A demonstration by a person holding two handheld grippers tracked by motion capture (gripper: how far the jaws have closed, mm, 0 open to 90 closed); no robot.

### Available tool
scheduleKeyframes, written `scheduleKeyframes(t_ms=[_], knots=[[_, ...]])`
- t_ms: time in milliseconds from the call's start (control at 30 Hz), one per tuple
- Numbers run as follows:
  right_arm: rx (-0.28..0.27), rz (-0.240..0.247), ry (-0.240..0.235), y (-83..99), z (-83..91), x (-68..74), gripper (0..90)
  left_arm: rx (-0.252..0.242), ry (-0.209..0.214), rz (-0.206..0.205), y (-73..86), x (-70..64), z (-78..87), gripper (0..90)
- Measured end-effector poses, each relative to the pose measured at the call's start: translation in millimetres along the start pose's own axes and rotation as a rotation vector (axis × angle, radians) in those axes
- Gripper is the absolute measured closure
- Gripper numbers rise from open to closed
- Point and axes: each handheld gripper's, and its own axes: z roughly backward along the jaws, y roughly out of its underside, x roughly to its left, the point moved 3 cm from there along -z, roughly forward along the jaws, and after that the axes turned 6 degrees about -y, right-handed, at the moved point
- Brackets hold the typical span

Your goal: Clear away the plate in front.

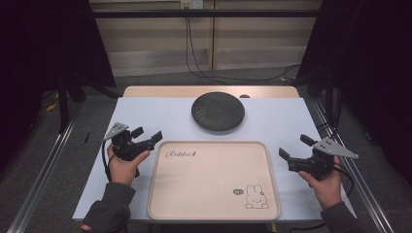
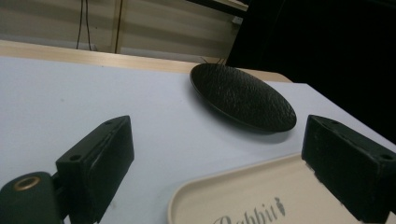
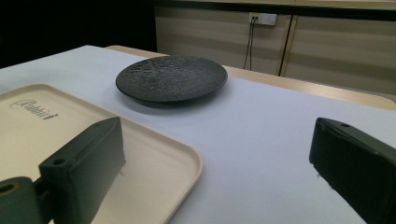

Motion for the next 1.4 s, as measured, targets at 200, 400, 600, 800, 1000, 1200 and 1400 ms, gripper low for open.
scheduleKeyframes(t_ms=[200, 400, 600, 800, 1000, 1200, 1400], knots=[[0.004, 0.015, -0.001, 0.1, 3.0, 0.0, 2.8, -0.004, -0.013, 0.011, -6.6, -2.8, -21.6, 10.9], [0.003, 0.018, 0.001, 0.0, 4.8, 0.4, 2.6, -0.015, -0.022, 0.053, -14.0, -5.2, -44.4, 11.7], [0.000, 0.020, 0.001, -0.5, 5.4, 0.1, 2.6, 0.012, -0.021, 0.057, -19.1, -7.0, -60.5, 12.0], [0.001, 0.014, -0.001, -0.6, 4.9, 0.1, 2.6, 0.030, -0.018, 0.067, -20.8, -9.7, -73.9, 12.4], [-0.001, 0.023, -0.004, -0.9, 5.3, -0.5, 2.6, 0.048, -0.011, 0.082, -22.7, -12.2, -89.2, 12.5], [-0.002, 0.026, -0.006, -0.9, 5.5, -0.5, 2.7, 0.060, -0.014, 0.104, -25.5, -14.7, -107.5, 12.7], [-0.008, 0.027, -0.009, -1.3, 5.3, -1.5, 2.7, 0.073, -0.024, 0.111, -27.5, -15.3, -120.9, 12.8]])
